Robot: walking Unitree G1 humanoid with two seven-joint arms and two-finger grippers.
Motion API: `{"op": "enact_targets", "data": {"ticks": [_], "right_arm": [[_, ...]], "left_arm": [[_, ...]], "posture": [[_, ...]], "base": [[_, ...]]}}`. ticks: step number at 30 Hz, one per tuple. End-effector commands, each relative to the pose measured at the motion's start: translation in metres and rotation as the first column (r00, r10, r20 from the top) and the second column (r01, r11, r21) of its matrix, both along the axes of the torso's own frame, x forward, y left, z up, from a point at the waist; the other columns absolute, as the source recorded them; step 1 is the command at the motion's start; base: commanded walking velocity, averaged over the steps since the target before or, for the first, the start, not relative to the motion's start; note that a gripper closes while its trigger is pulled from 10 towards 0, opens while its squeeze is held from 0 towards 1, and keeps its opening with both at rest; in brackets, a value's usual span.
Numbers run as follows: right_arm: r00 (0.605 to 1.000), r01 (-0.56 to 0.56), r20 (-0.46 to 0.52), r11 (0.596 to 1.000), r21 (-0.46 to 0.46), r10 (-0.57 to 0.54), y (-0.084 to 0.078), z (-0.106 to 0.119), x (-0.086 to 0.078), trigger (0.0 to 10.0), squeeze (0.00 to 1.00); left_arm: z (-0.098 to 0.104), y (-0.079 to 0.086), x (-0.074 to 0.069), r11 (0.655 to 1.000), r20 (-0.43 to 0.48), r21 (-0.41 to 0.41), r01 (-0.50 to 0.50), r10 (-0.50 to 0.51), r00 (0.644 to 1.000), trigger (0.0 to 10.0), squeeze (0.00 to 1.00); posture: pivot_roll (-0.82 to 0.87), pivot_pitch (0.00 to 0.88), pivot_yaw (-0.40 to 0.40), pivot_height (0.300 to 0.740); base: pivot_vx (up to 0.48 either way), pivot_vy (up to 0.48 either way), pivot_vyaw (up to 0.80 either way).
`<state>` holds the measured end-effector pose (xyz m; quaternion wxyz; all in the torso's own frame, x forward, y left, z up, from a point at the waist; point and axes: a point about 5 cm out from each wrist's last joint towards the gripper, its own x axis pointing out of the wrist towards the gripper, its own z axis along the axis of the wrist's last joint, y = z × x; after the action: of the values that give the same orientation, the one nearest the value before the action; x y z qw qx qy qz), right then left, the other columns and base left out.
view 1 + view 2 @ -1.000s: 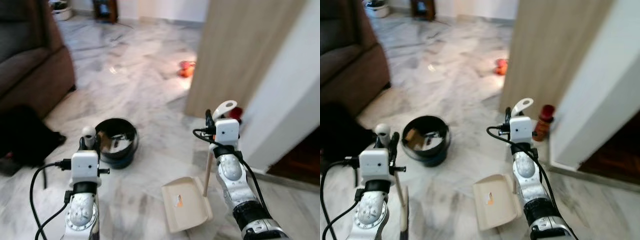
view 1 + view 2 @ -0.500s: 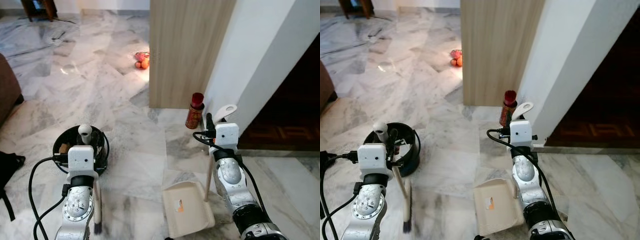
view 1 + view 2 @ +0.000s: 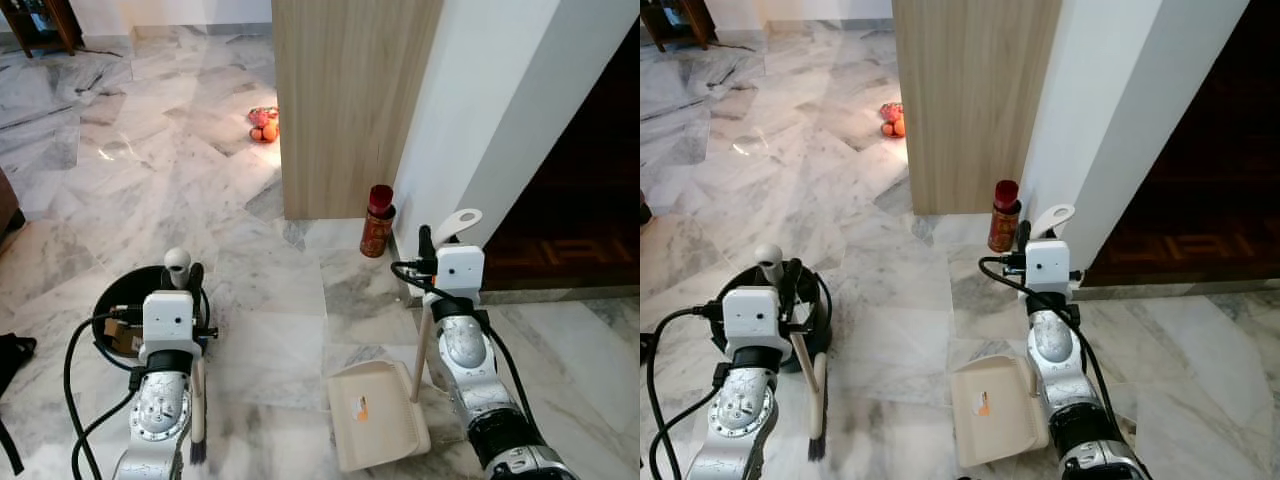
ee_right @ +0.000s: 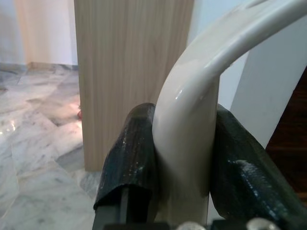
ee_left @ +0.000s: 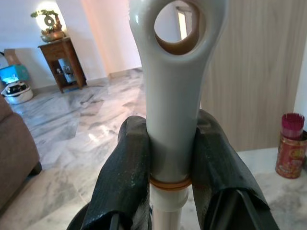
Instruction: Sweep floor
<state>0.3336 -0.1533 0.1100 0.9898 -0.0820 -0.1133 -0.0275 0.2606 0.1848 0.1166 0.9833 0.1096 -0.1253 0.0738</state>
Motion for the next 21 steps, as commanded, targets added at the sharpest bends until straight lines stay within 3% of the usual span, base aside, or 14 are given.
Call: {"op": "enact_targets", "data": {"ticks": [1,12,21], "right_arm": [[1.000,0.016,0.018,0.999,0.037,-0.017,-0.001,0.004,-0.002,10.0,0.00],[0.996,0.078,0.040,0.997,0.020,-0.079,-0.010,0.005,-0.004,10.0,0.00],[0.994,0.103,0.023,0.994,0.022,-0.103,-0.012,0.001,-0.008,10.0,0.00]], "left_arm": [[0.004,0.003,0.001,1.000,0.022,0.011,0.003,-0.004,1.000,10.0,0.00],[0.008,0.001,0.003,1.000,0.037,0.008,0.020,-0.020,0.999,10.0,0.00],[0.010,-0.001,0.008,1.000,0.045,0.004,0.019,-0.020,0.999,10.0,0.00]], "posture": [[0.15,0.050,0.018,0.740],[0.15,0.023,0.037,0.740],[0.14,0.051,0.038,0.740]], "base": [[0.000,0.000,-0.80],[0.000,0.000,-0.80],[0.000,-0.080,-0.80]]}}
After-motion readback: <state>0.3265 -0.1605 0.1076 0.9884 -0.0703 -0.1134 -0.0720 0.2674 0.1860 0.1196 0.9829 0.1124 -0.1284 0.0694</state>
